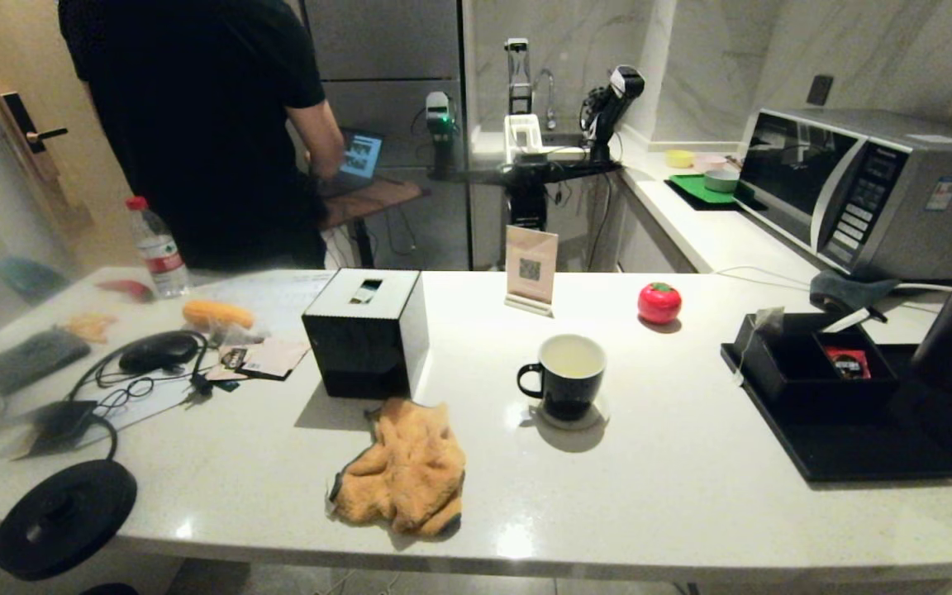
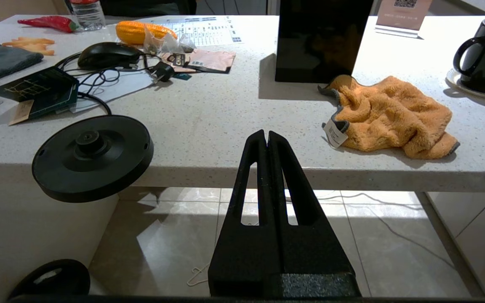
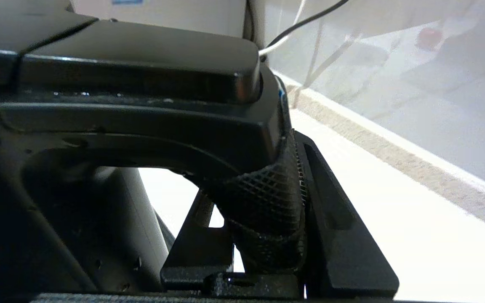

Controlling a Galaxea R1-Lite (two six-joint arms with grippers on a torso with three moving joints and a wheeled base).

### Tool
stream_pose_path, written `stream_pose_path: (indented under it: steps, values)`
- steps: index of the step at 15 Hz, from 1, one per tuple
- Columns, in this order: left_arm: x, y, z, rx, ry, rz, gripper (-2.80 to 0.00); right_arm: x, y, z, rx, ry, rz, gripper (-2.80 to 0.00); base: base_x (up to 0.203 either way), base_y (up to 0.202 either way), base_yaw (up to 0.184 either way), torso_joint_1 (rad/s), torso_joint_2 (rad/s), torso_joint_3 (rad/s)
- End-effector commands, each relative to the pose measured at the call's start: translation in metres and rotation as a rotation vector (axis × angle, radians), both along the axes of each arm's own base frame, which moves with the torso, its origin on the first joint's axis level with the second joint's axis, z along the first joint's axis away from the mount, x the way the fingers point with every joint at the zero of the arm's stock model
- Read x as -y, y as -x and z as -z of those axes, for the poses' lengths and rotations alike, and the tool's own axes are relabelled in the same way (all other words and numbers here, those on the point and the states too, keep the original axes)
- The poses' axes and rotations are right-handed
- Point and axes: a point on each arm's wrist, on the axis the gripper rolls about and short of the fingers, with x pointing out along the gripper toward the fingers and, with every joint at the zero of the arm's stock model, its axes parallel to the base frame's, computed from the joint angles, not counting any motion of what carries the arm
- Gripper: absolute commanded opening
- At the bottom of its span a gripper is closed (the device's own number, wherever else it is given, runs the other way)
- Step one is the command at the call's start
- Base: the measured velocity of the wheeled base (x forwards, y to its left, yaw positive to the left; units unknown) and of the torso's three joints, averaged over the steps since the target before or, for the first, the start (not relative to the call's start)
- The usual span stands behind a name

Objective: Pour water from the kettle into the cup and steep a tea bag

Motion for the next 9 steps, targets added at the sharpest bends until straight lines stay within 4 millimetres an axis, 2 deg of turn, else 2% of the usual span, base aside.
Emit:
stream_pose_path:
  steps: [1,9]
  values:
    - [0.0,0.0,0.0,-0.001,0.0,0.001,-2.8,0.006,-0.006,0.012,-0.018,-0.011,0.0,-2.8,0.0,0.0,0.0,0.0,0.0,0.0]
    - [0.0,0.0,0.0,-0.001,0.0,0.001,-2.8,0.011,-0.011,0.027,-0.074,0.004,0.068,-2.8,0.0,0.0,0.0,0.0,0.0,0.0]
